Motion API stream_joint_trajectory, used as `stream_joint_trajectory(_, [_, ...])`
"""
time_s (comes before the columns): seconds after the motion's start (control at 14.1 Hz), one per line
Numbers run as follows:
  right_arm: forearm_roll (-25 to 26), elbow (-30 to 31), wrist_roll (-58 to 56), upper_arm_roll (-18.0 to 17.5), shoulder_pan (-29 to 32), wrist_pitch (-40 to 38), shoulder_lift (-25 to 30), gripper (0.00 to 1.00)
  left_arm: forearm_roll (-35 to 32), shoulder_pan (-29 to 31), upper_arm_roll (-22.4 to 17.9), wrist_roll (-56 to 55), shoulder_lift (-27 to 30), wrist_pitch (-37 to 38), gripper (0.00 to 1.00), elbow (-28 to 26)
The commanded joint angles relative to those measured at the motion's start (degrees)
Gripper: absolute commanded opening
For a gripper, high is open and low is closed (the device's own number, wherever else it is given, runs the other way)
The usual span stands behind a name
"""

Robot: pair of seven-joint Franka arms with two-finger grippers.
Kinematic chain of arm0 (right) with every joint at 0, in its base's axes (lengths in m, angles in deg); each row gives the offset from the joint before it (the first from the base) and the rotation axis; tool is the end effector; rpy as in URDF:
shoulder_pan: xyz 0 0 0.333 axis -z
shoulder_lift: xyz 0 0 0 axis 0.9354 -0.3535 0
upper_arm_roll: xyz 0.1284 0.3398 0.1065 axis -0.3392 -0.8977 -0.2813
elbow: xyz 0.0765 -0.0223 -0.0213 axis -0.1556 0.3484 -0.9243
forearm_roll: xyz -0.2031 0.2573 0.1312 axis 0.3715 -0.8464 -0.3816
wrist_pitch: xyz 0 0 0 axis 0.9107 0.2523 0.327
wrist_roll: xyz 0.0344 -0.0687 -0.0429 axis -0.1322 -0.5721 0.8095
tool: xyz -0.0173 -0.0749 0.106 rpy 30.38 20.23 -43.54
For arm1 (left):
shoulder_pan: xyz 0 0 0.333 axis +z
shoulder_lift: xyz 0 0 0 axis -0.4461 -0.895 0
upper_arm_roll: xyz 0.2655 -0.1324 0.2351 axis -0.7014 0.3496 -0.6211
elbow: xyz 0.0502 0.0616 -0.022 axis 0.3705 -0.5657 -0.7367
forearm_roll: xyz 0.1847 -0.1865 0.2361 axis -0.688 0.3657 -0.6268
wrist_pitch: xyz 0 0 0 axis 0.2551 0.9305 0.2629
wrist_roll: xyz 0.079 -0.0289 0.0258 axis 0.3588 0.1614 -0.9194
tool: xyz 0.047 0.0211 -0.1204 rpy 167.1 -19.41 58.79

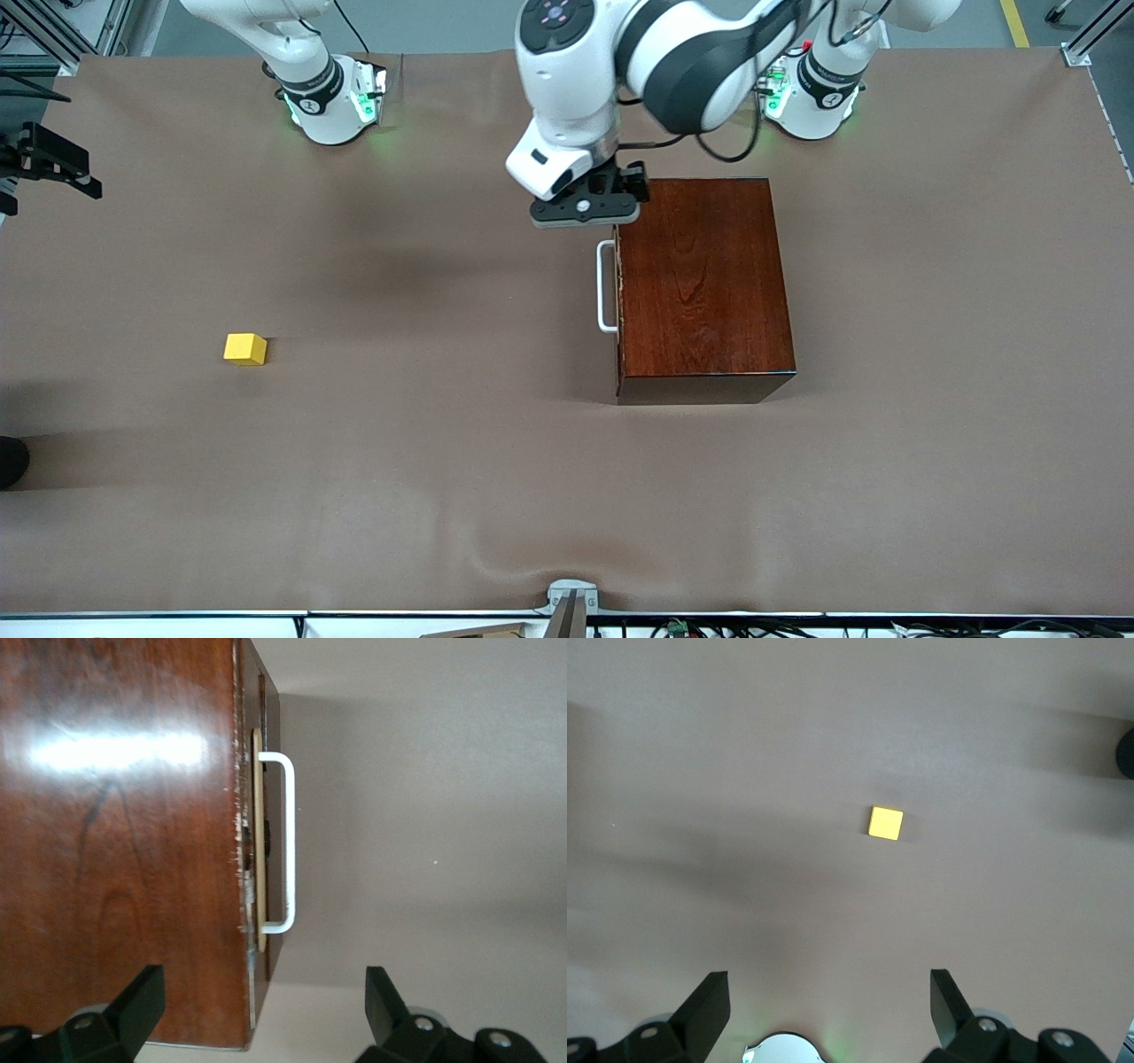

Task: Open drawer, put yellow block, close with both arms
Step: 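Move the left gripper down to the white drawer handle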

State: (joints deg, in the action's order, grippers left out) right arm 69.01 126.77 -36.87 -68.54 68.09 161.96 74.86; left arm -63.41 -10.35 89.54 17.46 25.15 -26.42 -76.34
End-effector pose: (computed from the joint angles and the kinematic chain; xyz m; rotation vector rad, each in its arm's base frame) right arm 0.4827 -0.0398 0.6975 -3.1042 -0.3305 0.1110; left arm 0.4286 -0.5056 0.5174 -3.0133 -0.0123 0.0203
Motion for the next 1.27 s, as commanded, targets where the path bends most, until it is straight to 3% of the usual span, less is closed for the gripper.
stream_joint_trajectory(0.0, [0.3,-0.3,0.1,-0.2,0.4,-0.1,0.1,1.00,-4.6,-6.5,-4.1,-4.7,-6.0,0.3,1.00,5.2])
stream_joint_trajectory(0.35, [0.4,-0.7,-0.3,-0.2,0.8,-0.1,-0.2,1.00,-4.6,-19.1,-18.5,-4.3,-13.4,-1.8,1.00,7.2])
stream_joint_trajectory(0.71, [0.3,-1.0,-0.3,-0.2,0.8,-0.1,-0.4,1.00,-4.6,-19.7,-19.2,0.2,-15.2,-4.0,1.00,7.0])
stream_joint_trajectory(1.2, [0.9,-1.0,-0.5,-0.2,1.1,-0.1,-1.6,1.00,-4.6,-19.6,-19.3,-3.3,-18.1,-4.1,1.00,6.6])
